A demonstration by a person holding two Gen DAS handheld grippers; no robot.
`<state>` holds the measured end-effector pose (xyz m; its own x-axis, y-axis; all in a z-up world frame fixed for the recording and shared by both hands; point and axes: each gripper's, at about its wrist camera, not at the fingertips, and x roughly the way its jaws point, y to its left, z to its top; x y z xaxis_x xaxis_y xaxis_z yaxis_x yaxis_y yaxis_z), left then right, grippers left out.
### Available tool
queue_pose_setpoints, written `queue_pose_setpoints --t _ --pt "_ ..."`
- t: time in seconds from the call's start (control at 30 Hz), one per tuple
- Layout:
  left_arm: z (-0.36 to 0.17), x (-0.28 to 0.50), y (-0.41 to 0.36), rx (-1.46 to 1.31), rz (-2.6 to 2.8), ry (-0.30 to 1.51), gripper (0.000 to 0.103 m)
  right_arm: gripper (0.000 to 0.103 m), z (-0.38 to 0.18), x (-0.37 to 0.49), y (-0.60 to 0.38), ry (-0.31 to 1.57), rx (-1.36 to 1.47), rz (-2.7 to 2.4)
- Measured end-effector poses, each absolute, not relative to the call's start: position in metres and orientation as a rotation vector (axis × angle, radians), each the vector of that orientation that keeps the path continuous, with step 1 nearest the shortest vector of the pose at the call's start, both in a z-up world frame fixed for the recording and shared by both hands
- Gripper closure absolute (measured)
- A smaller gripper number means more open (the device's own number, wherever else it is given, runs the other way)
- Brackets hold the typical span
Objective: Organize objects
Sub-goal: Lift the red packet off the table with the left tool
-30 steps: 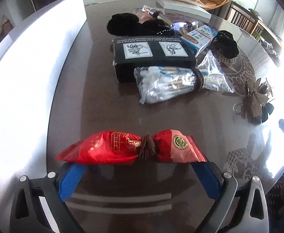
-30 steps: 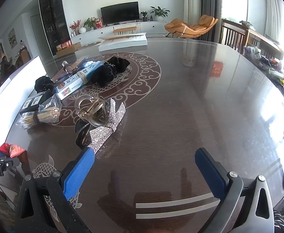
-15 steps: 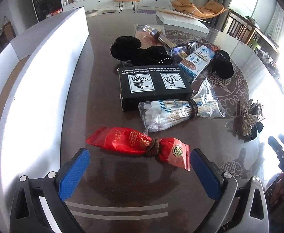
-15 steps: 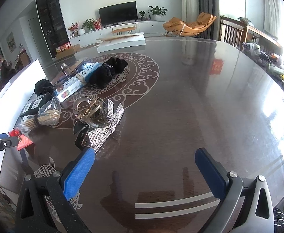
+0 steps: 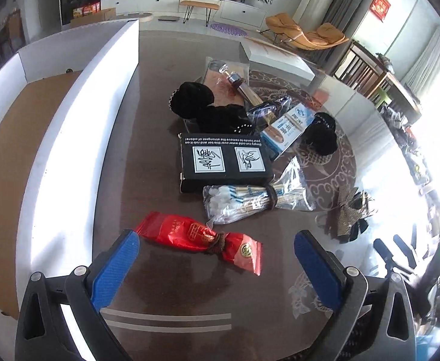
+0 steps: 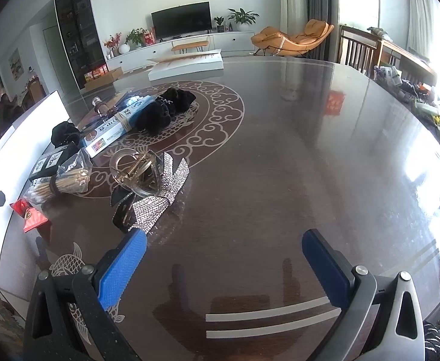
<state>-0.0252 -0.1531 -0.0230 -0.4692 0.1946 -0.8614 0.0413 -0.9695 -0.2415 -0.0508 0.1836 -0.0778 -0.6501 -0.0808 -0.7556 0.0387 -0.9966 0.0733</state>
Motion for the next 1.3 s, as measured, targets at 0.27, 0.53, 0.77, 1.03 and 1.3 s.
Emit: queue_pose_setpoints --t 0.27,0.53,0.77,1.03,1.3 --pt "-0.054 -0.026 -0.124 -1.734 2.449 -0.248 0.000 0.000 -0.079 -0.051 0.181 -0.061 1.291 -2.791" --pt "-0.086 -0.065 -0.120 -1.697 2.569 -0.207 0.000 0.000 -0.079 -0.050 0.179 -0.044 1.288 -2.788" --pt "-0.077 -0.060 -0.098 -1.613 2.579 0.131 0.000 0.000 -0.080 -0.051 0.184 -0.076 1.296 -2.793" --pt "-0.082 -0.049 -0.107 -1.718 2.641 0.282 0.000 0.000 -0.082 -0.053 0.181 -0.085 1.309 -2.769" --pt "-0.083 -0.027 -0.136 -1.737 2.634 0.136 0.000 0.000 -0.084 -0.054 0.185 -0.117 1.326 -2.771"
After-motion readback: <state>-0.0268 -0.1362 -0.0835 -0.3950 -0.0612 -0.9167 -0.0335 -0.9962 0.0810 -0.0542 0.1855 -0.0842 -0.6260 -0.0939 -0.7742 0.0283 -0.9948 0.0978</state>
